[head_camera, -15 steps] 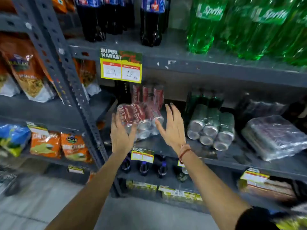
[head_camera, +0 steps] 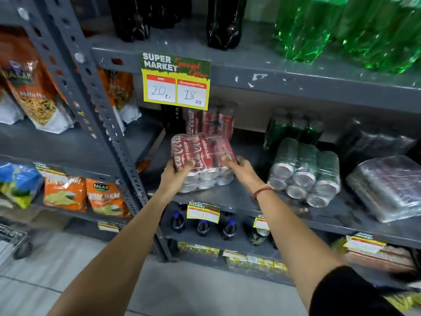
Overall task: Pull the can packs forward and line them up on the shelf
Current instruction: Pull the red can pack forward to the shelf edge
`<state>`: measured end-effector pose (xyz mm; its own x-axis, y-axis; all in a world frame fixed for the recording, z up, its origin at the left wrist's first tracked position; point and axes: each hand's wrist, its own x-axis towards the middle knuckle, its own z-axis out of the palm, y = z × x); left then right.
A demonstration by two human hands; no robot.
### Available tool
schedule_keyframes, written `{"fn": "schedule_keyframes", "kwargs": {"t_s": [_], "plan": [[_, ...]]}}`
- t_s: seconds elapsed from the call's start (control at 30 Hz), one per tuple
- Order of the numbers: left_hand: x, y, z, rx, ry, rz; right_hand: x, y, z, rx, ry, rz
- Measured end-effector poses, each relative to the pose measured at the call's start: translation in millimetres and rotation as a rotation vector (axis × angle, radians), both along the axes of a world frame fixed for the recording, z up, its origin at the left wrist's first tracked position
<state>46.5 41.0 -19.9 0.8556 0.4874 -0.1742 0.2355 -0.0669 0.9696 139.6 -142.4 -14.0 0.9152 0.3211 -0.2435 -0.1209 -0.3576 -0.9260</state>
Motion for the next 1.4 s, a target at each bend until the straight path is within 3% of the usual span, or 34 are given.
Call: {"fn": "schedule_keyframes", "kwargs": {"t_s": [0.2,0.37,0.43,0.53,0.6,0.77,0.87,1.1,1.27,1.4], "plan": [[-9,5,-14,0.302,-0.114,-0.201,-39,-20,-24,0.067,-0.214,0.026],[-8,0,-31,0.300,-0.095,-0.148,-50,-17,-37,-0.005,-0.272,-0.069],[-11,-5,-28,0.262,-0.094,-0.123,-50,-20,-33,0.129,-0.203,-0.110],[-29,-38,-24,0.149,-0.157,0.173,-46,-20,-18,0.410,-0.126,-0.362],[-43,-74,-25,0.149,-0.218,0.293,-31,-17,-2,0.476,-0.095,-0.442],[-37,-128,-28,0.020,-0.187,0.007,15,0,40,0.255,-0.035,-0.087],[-22,-133,-17,-0.083,-0.065,-0.055,28,3,35,0.095,-0.073,-0.025],[-15,-93,-28,-0.201,-0.134,-0.081,-15,4,7,0.383,-0.135,-0.299],[12,-36,-19,-0.482,-0.118,-0.028,-85,38,-5,0.400,-0.258,-0.419],[19,3,3,-0.332,0.066,0.136,-111,65,-5,0.359,-0.320,-0.408]]}}
